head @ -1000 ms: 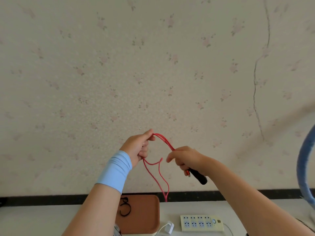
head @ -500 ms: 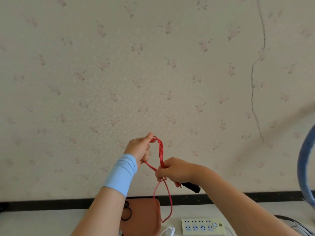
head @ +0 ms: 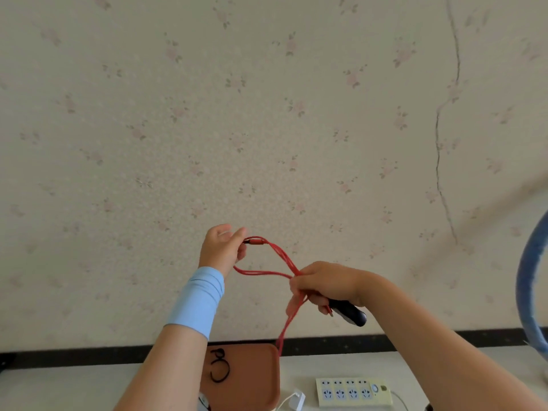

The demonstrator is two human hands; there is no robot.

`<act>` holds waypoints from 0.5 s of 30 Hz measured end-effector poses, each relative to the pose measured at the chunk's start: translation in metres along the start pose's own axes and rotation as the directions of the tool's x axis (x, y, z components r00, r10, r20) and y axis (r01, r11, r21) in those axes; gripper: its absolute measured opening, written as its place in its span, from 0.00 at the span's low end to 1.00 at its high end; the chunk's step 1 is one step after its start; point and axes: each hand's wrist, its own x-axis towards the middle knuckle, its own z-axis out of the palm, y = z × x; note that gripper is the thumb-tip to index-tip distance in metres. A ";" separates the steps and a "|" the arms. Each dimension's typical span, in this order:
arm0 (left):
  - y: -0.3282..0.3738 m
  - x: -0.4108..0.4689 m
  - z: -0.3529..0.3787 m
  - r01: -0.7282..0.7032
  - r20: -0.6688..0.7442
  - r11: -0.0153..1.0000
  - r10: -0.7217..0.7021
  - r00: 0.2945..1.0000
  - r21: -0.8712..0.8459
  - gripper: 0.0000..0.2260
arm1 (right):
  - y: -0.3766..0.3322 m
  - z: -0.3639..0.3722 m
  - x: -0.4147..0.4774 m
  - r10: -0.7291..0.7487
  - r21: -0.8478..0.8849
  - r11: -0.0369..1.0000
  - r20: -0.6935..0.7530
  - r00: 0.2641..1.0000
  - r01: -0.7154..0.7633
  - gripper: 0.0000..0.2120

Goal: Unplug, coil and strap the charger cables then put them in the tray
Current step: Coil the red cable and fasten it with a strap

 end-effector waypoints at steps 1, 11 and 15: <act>-0.001 0.000 0.001 0.085 -0.003 0.994 -0.086 0.996 -0.071 0.22 | 0.000 -0.002 -0.001 -0.026 0.060 0.998 -0.049 0.998 0.029 0.08; -0.003 -0.023 0.024 0.585 0.448 0.781 -0.452 0.771 -0.218 0.19 | -0.006 0.000 0.002 -0.082 0.104 0.990 -0.161 0.983 0.100 0.12; 0.003 -0.019 0.029 0.537 0.376 0.658 -0.385 0.843 -0.528 0.13 | -0.005 0.006 0.007 -0.046 0.060 0.997 -0.112 0.993 0.053 0.11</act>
